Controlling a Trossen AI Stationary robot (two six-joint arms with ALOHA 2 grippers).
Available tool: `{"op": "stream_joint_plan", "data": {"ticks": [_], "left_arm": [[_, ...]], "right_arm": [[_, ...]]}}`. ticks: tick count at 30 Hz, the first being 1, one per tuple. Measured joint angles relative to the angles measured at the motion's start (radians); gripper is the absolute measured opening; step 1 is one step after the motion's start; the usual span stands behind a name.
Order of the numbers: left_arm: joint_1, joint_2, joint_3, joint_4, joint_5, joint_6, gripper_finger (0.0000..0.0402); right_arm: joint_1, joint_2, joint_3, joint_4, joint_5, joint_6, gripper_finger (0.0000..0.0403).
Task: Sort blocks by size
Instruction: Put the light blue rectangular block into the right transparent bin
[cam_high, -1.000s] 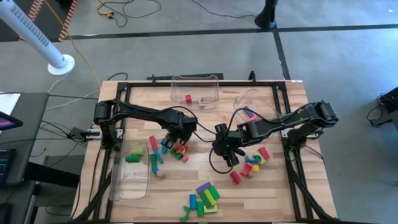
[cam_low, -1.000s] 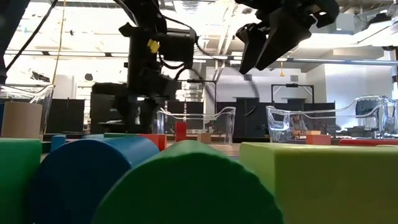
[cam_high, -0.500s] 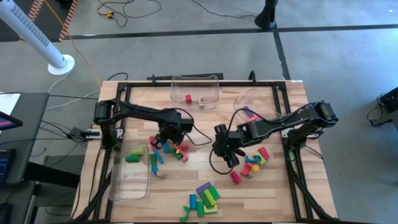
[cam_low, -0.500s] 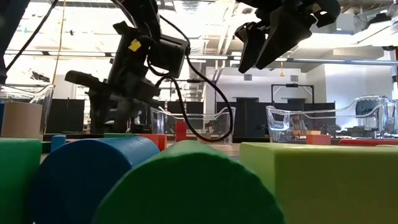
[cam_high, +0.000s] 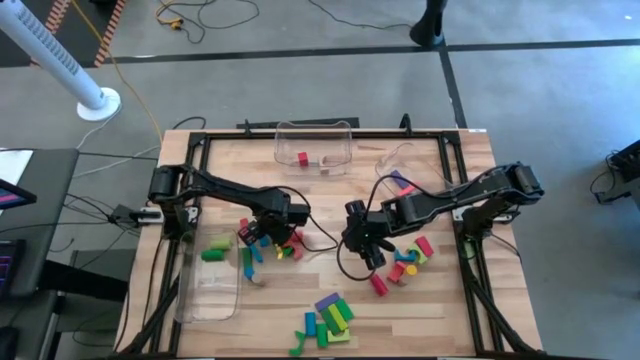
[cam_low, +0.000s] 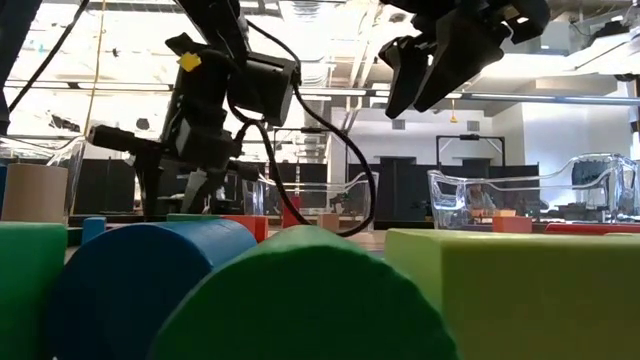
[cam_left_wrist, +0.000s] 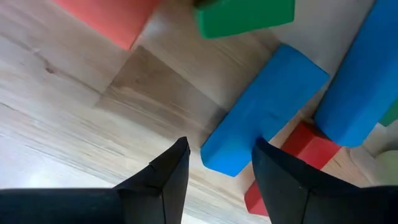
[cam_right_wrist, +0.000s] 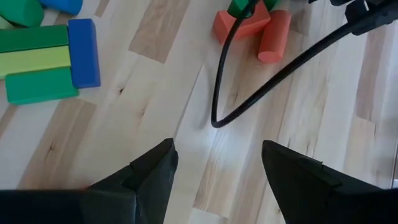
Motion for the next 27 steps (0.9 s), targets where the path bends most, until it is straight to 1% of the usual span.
{"op": "stream_joint_plan", "data": {"ticks": [5,11,13,17,21,27], "left_arm": [[0.001,0.0,0.001,0.037,-0.008,-0.03,0.0166],[0.006,0.0,0.002,0.079,-0.01,-0.026,0.0166],[0.009,-0.001,0.004,0.102,-0.032,-0.027,0.0166],[0.02,-0.001,0.006,0.114,-0.115,-0.033,0.0166],[0.032,0.002,0.039,0.109,-0.125,-0.061,0.0166],[0.034,0.002,0.096,0.076,-0.122,-0.064,0.0166]], "right_arm": [[0.0,0.0,0.0,0.0,0.0,0.0,0.027],[0.0,0.0,0.0,0.0,0.0,0.001,0.027],[0.0,0.0,0.0,0.001,0.0,0.006,0.027],[0.0,0.0,0.0,0.0,0.0,0.008,0.027],[0.0,0.0,0.0,0.001,0.0,0.004,0.027],[0.0,0.0,0.0,0.003,0.0,0.003,0.027]]}}
